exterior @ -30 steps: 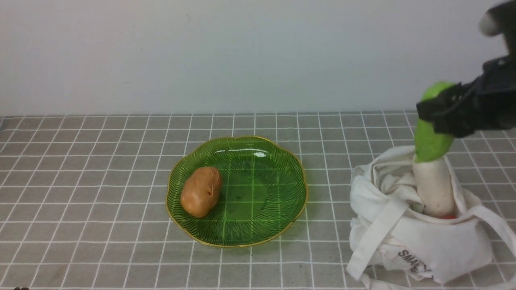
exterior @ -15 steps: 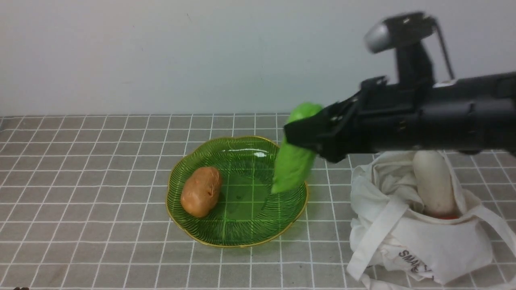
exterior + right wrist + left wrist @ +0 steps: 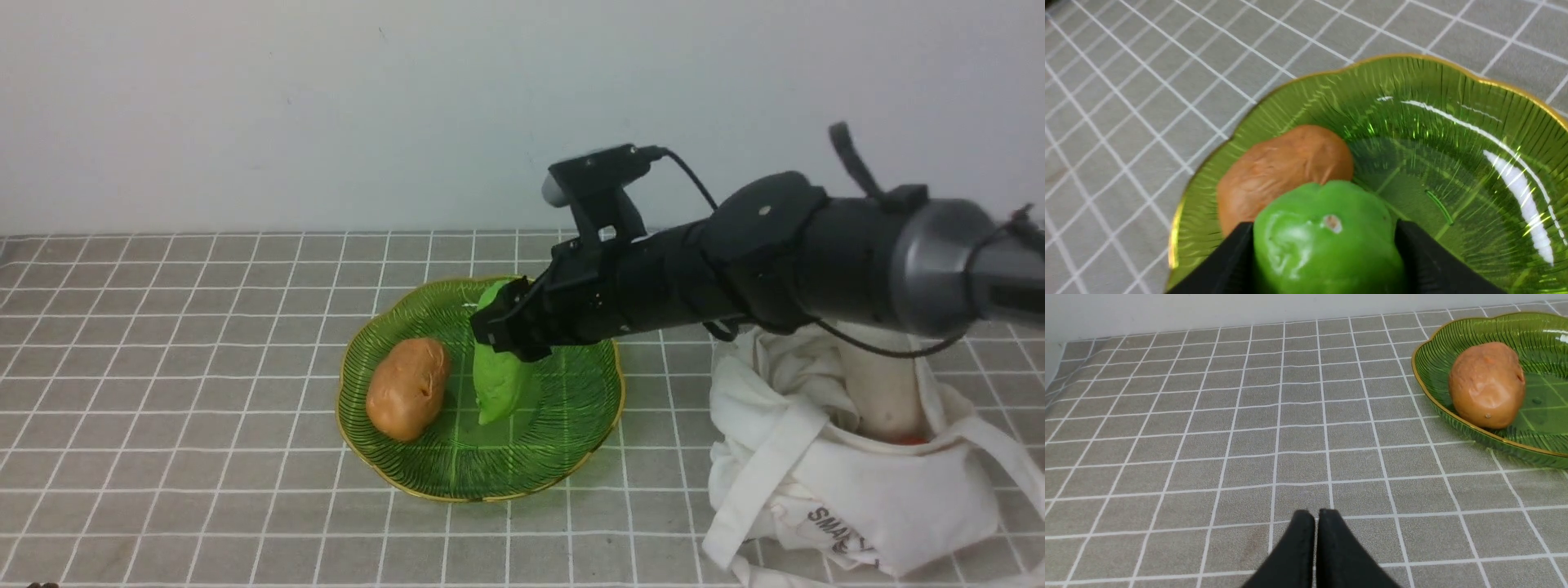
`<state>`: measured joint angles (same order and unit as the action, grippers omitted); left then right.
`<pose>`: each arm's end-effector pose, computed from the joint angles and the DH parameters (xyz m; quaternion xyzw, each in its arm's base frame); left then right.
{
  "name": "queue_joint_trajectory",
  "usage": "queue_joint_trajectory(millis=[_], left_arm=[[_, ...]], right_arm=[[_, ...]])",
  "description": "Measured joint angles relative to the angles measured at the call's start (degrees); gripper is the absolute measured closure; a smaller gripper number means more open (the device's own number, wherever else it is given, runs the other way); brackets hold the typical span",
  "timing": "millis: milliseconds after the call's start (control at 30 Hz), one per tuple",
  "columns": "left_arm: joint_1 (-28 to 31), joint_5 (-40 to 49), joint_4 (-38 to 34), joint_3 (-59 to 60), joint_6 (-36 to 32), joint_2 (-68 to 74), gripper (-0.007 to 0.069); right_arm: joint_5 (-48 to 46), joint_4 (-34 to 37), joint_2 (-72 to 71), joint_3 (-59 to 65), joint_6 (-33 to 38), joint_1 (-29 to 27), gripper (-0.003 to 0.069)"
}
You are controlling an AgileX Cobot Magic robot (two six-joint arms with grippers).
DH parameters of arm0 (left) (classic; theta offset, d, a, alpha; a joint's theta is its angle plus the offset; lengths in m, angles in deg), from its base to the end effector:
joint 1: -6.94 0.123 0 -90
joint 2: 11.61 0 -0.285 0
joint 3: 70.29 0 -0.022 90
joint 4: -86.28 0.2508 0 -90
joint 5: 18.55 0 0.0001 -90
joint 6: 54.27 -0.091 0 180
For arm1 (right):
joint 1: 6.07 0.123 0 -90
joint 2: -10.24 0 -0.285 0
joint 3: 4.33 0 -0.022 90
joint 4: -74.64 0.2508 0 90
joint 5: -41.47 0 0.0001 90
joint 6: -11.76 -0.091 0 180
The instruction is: Take vegetables from bag on grey coffee tablecloth place on plate.
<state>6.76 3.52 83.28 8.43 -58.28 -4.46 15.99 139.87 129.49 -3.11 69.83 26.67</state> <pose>0.0523 -0.0020 0.1704 0.0157 0.8084 -0.0026 0.5884 0.3416 0.2620 0.2076 -0.2945 0.8484 0.3012 0.3205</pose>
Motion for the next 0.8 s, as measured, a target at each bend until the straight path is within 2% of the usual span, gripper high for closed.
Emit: queue_joint_trajectory(millis=[100,200,333,467,600,733,767,800], left_arm=[[0.0,0.0,0.0,0.0,0.0,0.0,0.0629],[0.0,0.0,0.0,0.0,0.0,0.0,0.0629],[0.0,0.0,0.0,0.0,0.0,0.0,0.0629],[0.0,0.0,0.0,0.0,0.0,0.0,0.0629],[0.0,0.0,0.0,0.0,0.0,0.0,0.0629],[0.0,0.0,0.0,0.0,0.0,0.0,0.0629],[0.0,0.0,0.0,0.0,0.0,0.0,0.0629],[0.0,0.0,0.0,0.0,0.0,0.0,0.0629]], right_arm=[[0.1,0.3,2.2,-1.4,0.0,0.0,0.0266],[0.2,0.4,2.8,-1.7,0.0,0.0,0.0224],[0.2,0.4,2.5,-1.9,0.0,0.0,0.0077],[0.2,-1.8,0.7,-1.9,-0.1,-0.3,0.0022],[-0.2,-4.6,-2.8,-1.9,-1.0,-1.6,0.0032],[-2.6,-10.2,-10.5,-1.9,-4.5,-4.8,0.0116],[-5.3,-13.9,-15.0,-1.9,-7.0,-6.9,0.0176],[-5.3,-14.4,-15.5,-1.9,-7.3,-7.2,0.0193]])
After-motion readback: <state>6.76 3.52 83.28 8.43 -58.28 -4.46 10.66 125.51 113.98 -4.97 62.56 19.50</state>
